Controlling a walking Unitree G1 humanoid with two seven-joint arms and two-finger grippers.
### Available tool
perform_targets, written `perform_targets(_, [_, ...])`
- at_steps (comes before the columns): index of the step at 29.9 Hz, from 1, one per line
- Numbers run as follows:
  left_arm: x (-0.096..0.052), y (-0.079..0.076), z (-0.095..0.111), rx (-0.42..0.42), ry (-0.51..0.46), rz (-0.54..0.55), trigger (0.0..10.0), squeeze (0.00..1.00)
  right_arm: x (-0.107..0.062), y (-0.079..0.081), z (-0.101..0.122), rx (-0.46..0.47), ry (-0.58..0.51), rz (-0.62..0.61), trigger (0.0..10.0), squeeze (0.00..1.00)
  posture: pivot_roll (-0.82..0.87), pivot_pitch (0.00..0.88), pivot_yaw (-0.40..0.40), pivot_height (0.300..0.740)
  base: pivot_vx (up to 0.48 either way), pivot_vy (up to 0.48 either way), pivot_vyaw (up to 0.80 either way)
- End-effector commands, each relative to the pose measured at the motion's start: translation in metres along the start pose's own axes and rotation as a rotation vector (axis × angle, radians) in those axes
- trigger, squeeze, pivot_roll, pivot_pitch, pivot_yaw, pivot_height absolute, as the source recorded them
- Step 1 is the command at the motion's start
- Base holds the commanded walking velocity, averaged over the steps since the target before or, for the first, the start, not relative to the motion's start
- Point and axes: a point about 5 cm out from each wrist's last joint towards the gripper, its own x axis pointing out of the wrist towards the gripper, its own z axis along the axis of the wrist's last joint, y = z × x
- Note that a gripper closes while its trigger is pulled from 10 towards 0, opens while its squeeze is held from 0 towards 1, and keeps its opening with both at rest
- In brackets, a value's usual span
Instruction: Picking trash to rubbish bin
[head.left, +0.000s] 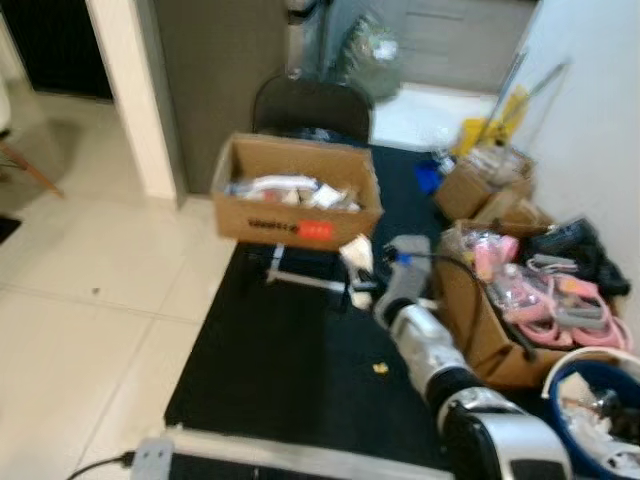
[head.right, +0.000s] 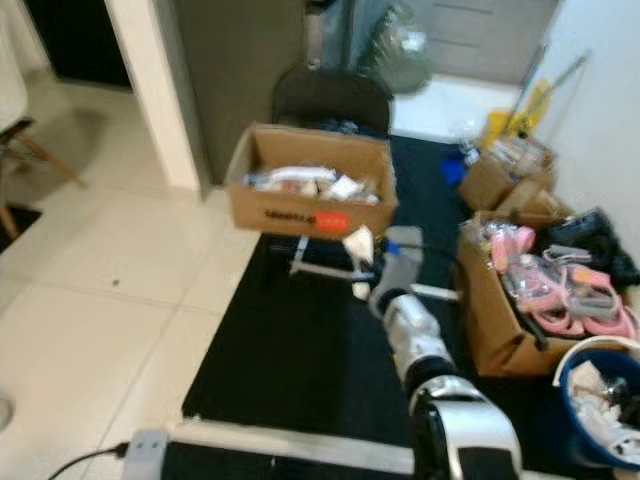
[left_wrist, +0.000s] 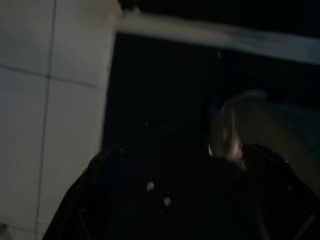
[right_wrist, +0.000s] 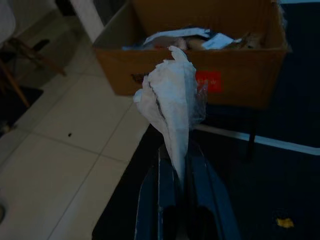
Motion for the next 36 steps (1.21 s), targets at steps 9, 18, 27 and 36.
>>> perform_targets(9, [0.000, -0.004, -0.003, 0.018, 0.016, -0.016, 10.0, 0.00, -0.004, -0.010, -0.002, 0.010, 0.006, -0.032, 10.0, 0.00, 0.13, 0.034, -0.036, 0.740, 0.379, 0.000, -0.44])
perform_targets(18, [0.000, -0.004, -0.004, 0.019, 0.020, -0.014, 10.0, 0.00, -0.002, 0.002, -0.003, 0.013, -0.003, 0.054, 10.0, 0.00, 0.14, 0.033, -0.041, 0.740, 0.380, 0.000, 0.00])
perform_targets(27, [-0.001, -0.003, -0.008, 0.016, 0.027, -0.011, 10.0, 0.00, -0.003, 0.014, -0.007, 0.018, -0.017, 0.140, 10.0, 0.00, 0.14, 0.040, -0.041, 0.740, 0.380, 0.000, 0.26])
perform_targets(36, [-0.001, -0.002, -0.010, 0.015, 0.031, -0.008, 10.0, 0.00, -0.004, 0.011, -0.014, 0.004, 0.026, 0.084, 10.0, 0.00, 0.15, 0.042, -0.039, 0.740, 0.381, 0.000, 0.00])
